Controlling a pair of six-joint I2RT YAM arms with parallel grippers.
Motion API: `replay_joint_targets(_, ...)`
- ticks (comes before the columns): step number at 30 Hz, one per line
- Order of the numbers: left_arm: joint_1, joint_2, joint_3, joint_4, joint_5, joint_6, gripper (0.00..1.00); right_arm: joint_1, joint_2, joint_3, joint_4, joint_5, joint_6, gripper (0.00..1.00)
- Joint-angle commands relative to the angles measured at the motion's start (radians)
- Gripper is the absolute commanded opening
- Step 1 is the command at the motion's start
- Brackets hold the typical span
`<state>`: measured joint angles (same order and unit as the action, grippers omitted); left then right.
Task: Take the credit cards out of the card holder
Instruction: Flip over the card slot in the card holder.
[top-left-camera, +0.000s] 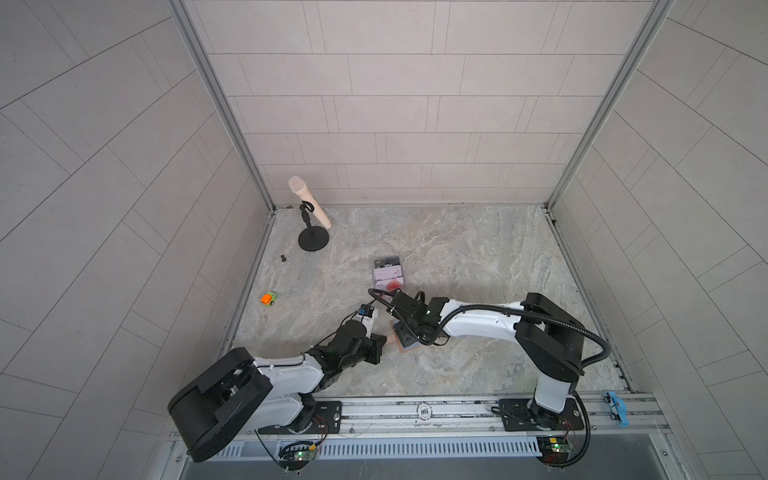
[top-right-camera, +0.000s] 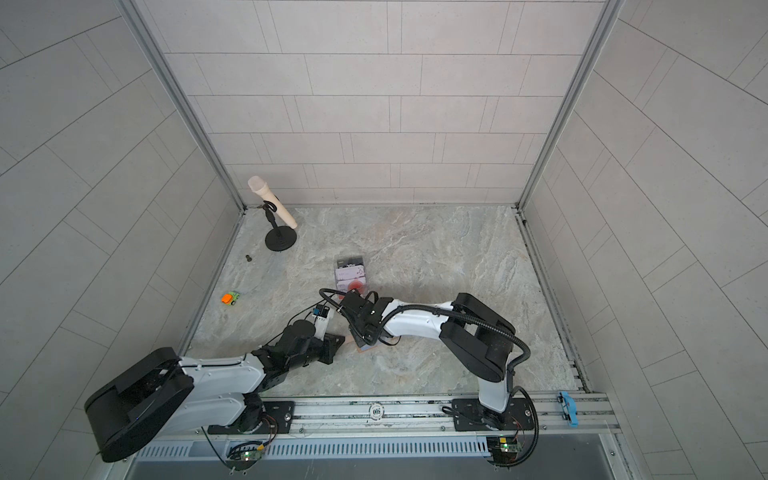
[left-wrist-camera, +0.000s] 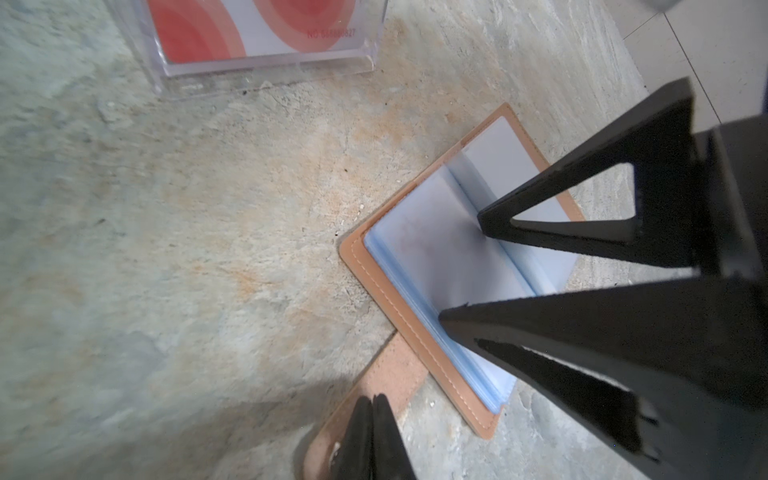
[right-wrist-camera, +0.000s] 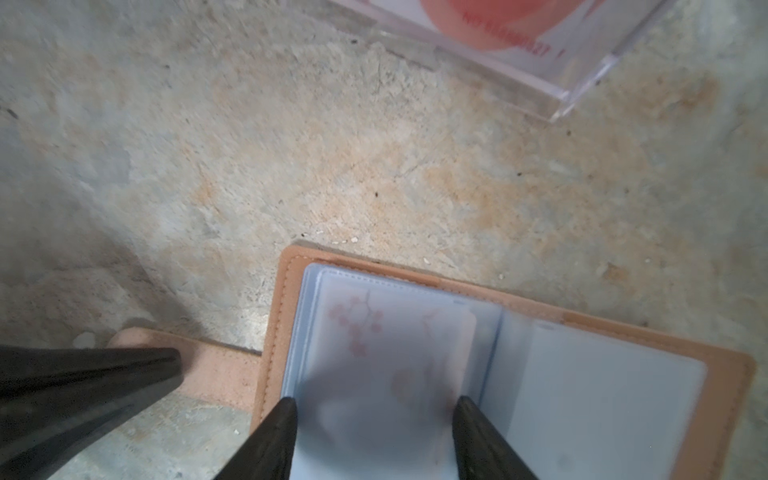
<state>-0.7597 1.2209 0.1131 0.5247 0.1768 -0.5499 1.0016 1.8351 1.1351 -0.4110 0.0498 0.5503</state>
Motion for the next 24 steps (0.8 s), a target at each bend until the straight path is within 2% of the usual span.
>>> replay_joint_targets(1, -0.003, 0.011, -0.014, -0.073, -0.014, 0.005, 0.08, 0.008, 0.022, 0.013, -0.02, 0.03, 0.003, 0.61)
replay_joint_targets(13, -0.002, 0.017, -0.009, -0.081, -0.025, 0.0, 0.08, 0.008, 0.018, 0.029, -0.071, 0.081, -0.004, 0.56)
replay_joint_targets(24, -0.003, 0.026, -0.01, -0.078, -0.033, -0.002, 0.08, 0.009, -0.001, 0.044, -0.03, -0.051, -0.055, 0.62)
